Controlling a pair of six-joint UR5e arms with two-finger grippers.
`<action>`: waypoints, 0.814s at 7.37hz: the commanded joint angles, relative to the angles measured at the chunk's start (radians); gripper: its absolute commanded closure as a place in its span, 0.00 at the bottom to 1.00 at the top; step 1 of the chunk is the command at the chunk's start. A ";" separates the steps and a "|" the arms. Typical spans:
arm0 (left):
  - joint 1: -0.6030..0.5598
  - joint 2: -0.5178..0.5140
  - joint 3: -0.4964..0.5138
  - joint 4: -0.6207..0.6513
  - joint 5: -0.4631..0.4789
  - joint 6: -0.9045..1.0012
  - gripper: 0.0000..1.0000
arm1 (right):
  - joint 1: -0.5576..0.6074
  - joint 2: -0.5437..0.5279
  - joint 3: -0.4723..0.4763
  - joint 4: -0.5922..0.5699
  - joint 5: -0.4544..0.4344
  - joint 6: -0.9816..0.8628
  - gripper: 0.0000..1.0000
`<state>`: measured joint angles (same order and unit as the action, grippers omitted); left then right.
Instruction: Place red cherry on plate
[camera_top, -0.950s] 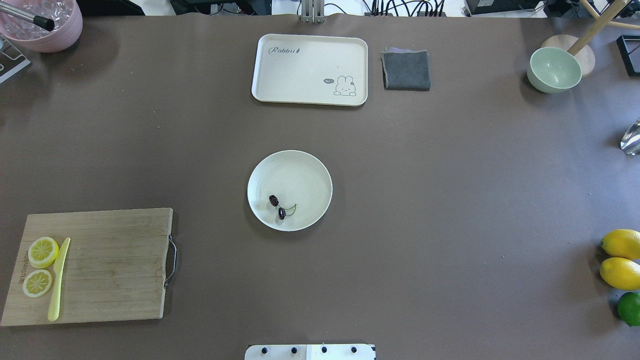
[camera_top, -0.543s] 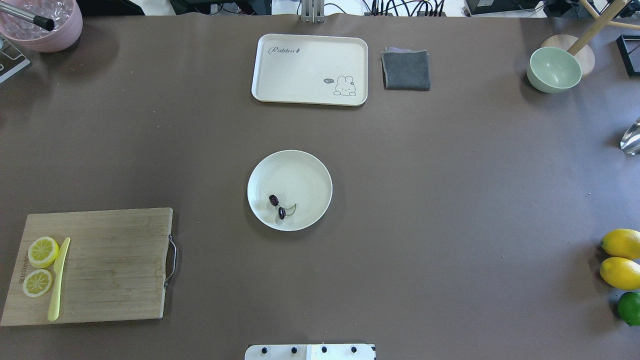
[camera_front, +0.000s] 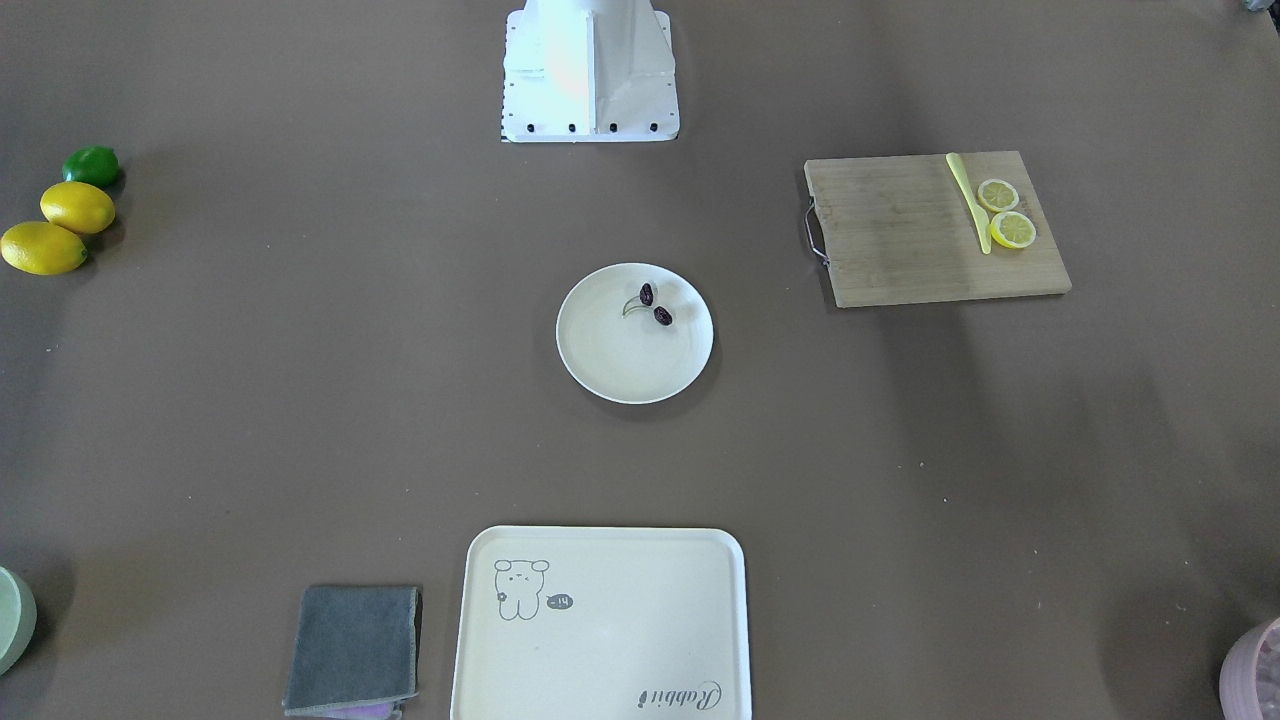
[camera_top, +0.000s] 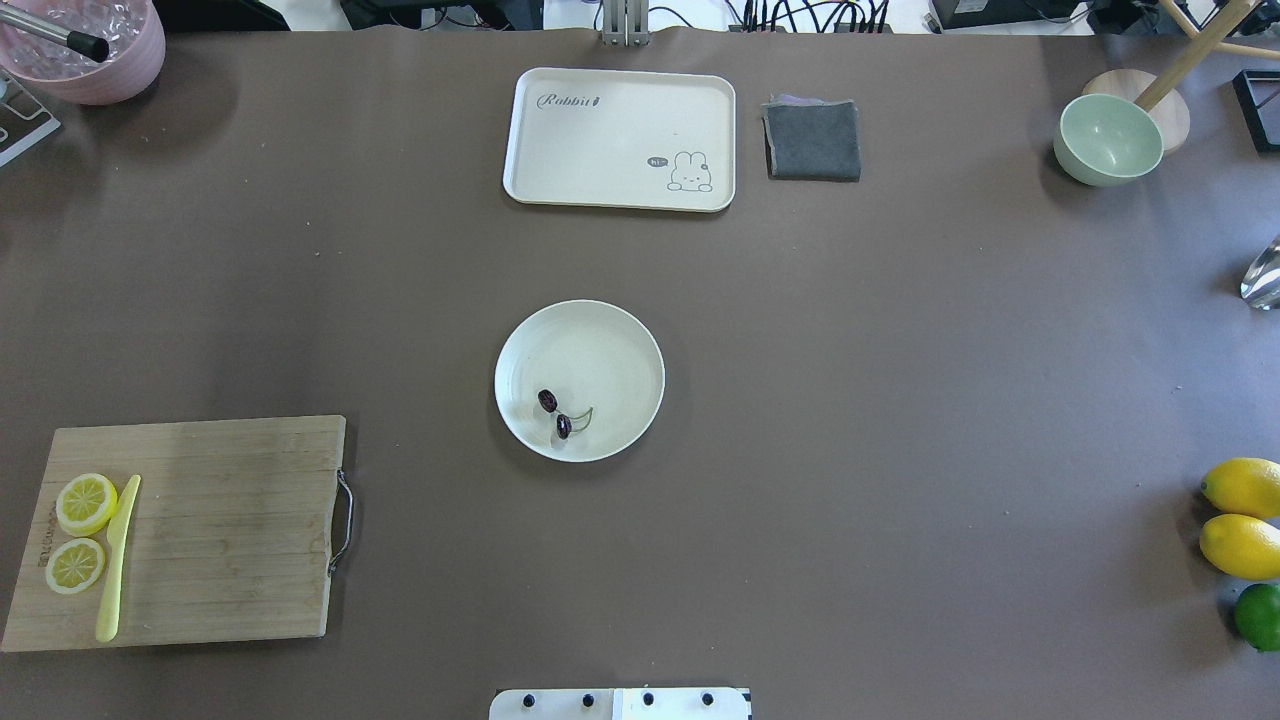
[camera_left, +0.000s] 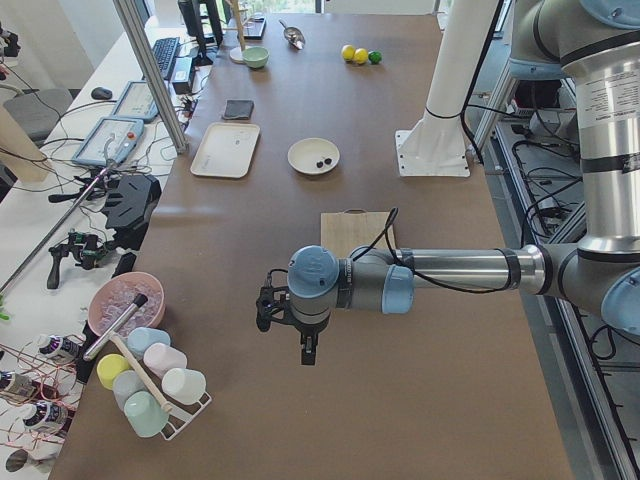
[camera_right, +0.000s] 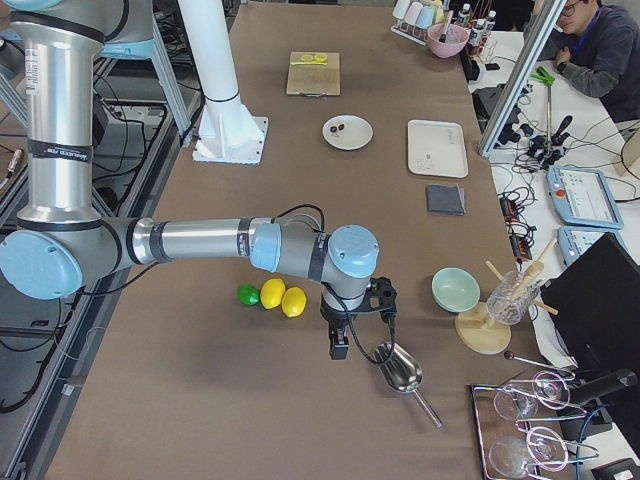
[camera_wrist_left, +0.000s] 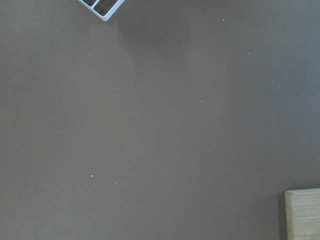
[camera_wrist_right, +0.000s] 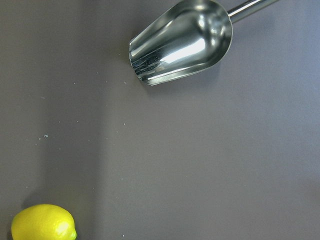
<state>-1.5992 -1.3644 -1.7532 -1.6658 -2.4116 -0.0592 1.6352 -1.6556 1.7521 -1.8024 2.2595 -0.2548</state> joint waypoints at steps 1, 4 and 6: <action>-0.001 0.010 0.017 -0.003 -0.012 -0.019 0.02 | 0.000 -0.001 0.001 0.002 0.000 0.000 0.00; -0.002 0.027 0.034 -0.015 0.067 -0.007 0.02 | -0.002 -0.003 0.006 0.000 -0.002 -0.004 0.00; -0.004 0.025 0.020 -0.026 0.077 -0.008 0.02 | -0.003 -0.003 0.006 0.002 -0.002 -0.004 0.00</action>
<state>-1.6024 -1.3399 -1.7304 -1.6842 -2.3459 -0.0677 1.6330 -1.6587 1.7574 -1.8013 2.2582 -0.2589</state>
